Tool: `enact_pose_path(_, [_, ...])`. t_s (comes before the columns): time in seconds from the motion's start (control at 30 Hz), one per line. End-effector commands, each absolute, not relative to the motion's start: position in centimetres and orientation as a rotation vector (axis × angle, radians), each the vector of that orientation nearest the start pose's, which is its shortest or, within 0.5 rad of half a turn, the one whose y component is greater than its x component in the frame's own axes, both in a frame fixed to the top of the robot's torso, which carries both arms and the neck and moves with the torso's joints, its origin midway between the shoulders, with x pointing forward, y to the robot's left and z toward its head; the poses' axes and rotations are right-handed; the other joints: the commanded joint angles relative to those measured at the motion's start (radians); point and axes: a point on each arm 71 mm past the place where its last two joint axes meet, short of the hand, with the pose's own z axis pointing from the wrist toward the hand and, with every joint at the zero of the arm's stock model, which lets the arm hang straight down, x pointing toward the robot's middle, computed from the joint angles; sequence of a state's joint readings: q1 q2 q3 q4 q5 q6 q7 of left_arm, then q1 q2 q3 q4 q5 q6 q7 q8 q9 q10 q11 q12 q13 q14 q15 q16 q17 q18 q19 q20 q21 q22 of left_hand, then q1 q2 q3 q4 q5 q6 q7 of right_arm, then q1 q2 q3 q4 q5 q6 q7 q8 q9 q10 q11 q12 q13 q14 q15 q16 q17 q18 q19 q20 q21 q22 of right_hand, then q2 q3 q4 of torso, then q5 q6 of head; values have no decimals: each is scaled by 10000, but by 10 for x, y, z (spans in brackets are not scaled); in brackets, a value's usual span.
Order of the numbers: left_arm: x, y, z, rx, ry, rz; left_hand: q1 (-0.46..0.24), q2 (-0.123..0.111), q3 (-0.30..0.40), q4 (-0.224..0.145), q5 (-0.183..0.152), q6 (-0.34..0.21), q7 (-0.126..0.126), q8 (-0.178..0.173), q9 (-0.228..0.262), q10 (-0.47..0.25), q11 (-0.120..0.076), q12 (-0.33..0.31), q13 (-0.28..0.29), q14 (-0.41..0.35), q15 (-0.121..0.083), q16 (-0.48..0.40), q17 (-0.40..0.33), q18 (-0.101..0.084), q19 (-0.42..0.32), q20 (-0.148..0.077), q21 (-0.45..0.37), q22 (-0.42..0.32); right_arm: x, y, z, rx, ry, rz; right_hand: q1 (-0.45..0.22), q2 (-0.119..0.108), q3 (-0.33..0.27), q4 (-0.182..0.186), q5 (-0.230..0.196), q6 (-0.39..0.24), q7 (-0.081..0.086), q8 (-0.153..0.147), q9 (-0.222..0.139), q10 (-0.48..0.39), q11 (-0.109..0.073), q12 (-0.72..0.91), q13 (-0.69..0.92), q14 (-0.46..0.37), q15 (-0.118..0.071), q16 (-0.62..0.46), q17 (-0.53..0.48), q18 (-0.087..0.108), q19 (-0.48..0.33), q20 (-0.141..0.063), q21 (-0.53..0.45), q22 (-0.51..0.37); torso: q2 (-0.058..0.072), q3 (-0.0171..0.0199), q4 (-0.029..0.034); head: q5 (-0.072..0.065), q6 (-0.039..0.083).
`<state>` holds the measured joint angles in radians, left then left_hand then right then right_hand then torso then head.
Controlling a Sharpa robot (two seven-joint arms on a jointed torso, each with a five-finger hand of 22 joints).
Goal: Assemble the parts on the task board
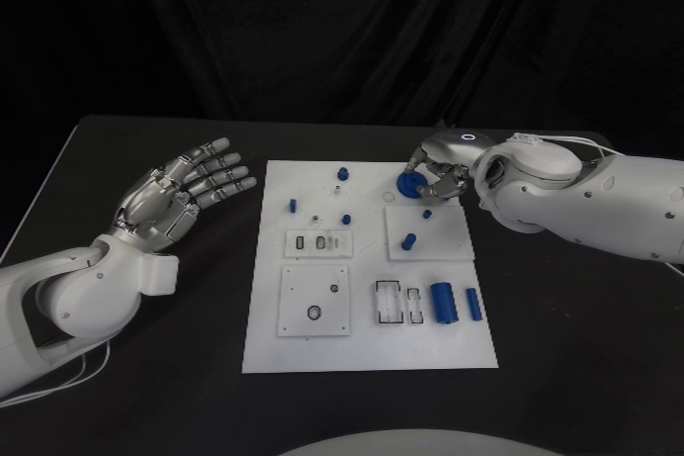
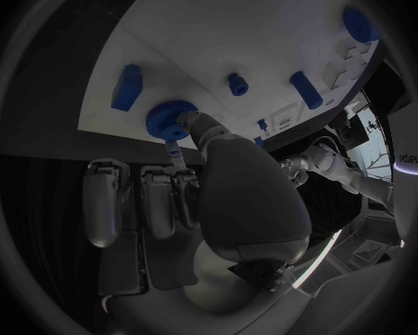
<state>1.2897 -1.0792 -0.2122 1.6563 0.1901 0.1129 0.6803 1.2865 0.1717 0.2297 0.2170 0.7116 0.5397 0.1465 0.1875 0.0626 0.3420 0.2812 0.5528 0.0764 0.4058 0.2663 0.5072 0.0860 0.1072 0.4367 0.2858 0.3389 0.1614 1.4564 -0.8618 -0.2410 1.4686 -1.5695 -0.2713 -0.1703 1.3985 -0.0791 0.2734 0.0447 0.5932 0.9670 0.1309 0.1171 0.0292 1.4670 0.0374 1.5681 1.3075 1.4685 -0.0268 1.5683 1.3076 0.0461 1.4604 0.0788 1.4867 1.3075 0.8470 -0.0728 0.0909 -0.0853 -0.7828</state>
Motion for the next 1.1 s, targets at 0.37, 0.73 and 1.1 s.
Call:
enact_pose_path(0.37, [443, 275, -160, -10870, 11093, -20581, -76, 73, -19, 110, 39, 20, 58, 10, 14, 6, 59, 40, -2, -1, 26, 55, -4, -196, -64, 6, -37, -13, 504, -173, -115, -4662, 15192, 4937, -437, 28, -23, 63, -543, 14, -270, 1634, 3003, 1038, -76, 27, 2633, 1023, -86, 25, 2632, -153, 421, -42, 182, 1617, -20, -33, 32, 1, 99])
enact_pose_path(0.73, [445, 274, -161, -10864, 11133, -20634, -86, 79, -21, 166, 41, 22, 66, 11, 15, 11, 65, 47, 0, 3, 24, 75, -2, -195, -65, 6, -33, -12, 510, -134, -111, -5286, 14903, 5547, -504, 60, -42, 41, -1082, -160, -275, 1766, 3182, 1038, -81, 27, 2633, 1023, -95, 25, 2632, -160, 440, -55, 198, 1652, -17, -55, 20, 5, 94])
enact_pose_path(1.1, [446, 271, -161, -10859, 11204, -20707, -87, 76, -23, 181, 39, 12, 68, 7, 14, 13, 66, 49, 1, 5, 24, 82, -1, -193, -64, 6, -32, -11, 515, -118, -118, -5546, 15141, 5552, -513, 77, -26, 28, -1222, -333, -235, 1723, 3202, 1038, -51, 27, 2633, 1023, -74, 25, 2632, -151, 420, -43, 177, 1628, 2, -17, -4, 0, 60])
